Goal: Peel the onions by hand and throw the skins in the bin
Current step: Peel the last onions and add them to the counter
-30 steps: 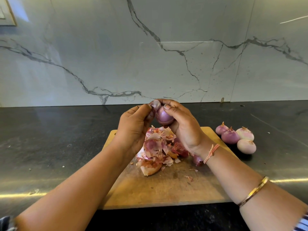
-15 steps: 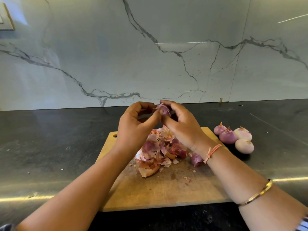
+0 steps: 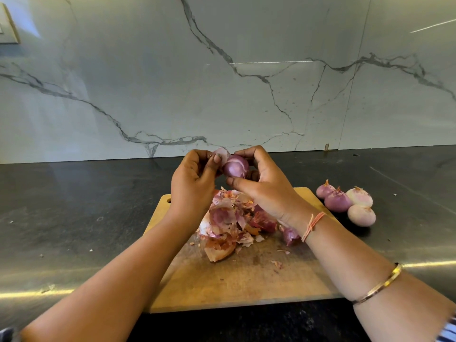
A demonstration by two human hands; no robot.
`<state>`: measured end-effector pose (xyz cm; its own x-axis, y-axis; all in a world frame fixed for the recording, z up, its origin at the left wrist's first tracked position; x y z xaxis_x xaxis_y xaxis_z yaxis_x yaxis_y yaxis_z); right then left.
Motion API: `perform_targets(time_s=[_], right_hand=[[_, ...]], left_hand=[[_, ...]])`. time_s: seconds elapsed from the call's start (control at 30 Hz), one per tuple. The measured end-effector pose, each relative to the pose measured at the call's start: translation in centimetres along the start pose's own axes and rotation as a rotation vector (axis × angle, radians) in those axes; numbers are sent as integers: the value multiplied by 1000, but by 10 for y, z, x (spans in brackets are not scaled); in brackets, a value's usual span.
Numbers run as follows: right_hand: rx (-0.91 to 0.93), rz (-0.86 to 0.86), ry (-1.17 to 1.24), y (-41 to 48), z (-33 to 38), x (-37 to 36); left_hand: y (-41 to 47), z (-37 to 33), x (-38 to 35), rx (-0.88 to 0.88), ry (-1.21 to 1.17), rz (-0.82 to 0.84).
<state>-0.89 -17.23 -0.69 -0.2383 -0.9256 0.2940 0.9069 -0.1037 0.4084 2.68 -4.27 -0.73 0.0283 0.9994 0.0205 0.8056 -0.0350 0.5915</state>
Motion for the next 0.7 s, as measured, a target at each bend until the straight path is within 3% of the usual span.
perform_targets(time_s=[0.2, 0.7], right_hand=[[-12, 27, 67, 1, -4, -1], [-103, 180, 443, 2, -7, -4]], left_hand=[[4, 3, 3, 34, 1, -40], [5, 8, 1, 270, -491, -55]])
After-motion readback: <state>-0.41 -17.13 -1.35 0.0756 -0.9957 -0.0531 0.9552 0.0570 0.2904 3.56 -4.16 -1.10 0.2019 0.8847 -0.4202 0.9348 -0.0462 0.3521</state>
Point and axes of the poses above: each hand's wrist, its own y-axis towards the middle knuckle, its own x-axis out of the back of the hand, z = x × y, the point moved 5 cm from there along y, towards the middle knuckle, and after that the axes turned 6 degrees about -x, right-handed, at the moved point
